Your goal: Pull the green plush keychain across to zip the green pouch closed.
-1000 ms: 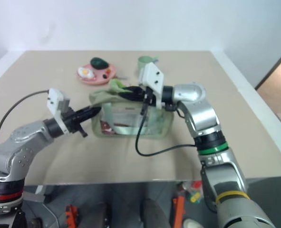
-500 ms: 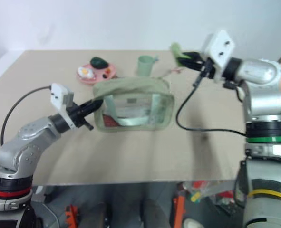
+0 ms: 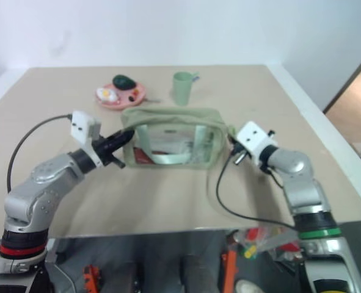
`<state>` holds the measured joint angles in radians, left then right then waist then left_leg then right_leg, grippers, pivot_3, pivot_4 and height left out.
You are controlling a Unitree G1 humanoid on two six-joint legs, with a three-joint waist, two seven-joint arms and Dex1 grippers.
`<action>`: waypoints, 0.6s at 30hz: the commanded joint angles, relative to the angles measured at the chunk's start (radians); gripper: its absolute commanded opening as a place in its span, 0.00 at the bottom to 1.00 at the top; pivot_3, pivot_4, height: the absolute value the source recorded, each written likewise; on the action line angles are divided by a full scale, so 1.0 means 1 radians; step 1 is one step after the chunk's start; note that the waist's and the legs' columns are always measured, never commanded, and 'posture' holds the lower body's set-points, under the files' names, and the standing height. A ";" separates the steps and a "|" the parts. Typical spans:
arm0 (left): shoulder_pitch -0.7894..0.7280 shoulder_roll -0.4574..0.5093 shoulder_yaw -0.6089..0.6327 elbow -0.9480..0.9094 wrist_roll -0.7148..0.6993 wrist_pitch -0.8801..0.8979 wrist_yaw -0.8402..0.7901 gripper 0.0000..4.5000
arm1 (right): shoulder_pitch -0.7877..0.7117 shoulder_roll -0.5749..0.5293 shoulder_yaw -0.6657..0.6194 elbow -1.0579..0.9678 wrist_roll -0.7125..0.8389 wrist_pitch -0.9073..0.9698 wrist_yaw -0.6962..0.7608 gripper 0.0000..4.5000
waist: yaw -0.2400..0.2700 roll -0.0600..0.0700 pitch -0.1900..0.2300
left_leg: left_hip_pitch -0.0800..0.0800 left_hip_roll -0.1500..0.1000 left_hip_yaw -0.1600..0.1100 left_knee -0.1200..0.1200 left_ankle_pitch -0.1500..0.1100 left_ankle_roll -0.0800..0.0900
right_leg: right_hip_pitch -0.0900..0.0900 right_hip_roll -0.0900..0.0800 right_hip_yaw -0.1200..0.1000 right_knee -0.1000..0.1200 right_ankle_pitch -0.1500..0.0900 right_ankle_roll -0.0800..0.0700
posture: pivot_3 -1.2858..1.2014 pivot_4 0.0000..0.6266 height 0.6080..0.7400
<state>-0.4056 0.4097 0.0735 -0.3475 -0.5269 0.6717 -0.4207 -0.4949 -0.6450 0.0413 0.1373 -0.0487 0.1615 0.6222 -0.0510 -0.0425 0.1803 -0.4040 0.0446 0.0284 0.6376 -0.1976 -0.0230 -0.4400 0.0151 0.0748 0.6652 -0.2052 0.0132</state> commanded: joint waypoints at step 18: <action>-0.098 0.097 0.053 0.049 -0.014 0.015 -0.107 0.91 | -0.014 -0.104 -0.278 -0.134 0.347 0.096 0.179 0.84 | 0.001 0.000 0.000 | -0.002 0.000 -0.001 -0.001 0.000 0.001 | 0.000 0.000 0.000 -0.002 0.002 0.004 | 0.52 0.24 1.00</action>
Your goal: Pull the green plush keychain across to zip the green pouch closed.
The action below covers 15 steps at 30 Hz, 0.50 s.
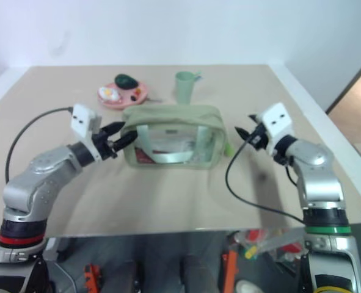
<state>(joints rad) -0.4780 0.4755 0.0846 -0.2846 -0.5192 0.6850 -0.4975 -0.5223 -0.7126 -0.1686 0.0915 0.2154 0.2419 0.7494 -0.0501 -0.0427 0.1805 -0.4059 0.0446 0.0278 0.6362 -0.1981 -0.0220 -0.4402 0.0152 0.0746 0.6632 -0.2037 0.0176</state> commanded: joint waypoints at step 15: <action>0.294 0.126 0.189 -0.148 -0.028 -0.023 -0.031 1.00 | 0.343 -0.066 -0.176 -0.487 0.417 0.299 0.120 1.00 | 0.002 0.000 0.000 | 0.001 0.002 -0.001 -0.002 -0.002 0.000 | -0.001 0.000 -0.002 0.000 -0.004 -0.003 | 0.52 0.24 1.00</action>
<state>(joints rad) -0.1996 0.5825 0.2712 -0.3737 -0.5841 0.7026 -0.5443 -0.1912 -0.7890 -0.3328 -0.3228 0.6062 0.5391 0.8911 -0.0485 -0.0424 0.1810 -0.4053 0.0464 0.0265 0.6350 -0.2003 -0.0223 -0.4406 0.0155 0.0725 0.6634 -0.2082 0.0138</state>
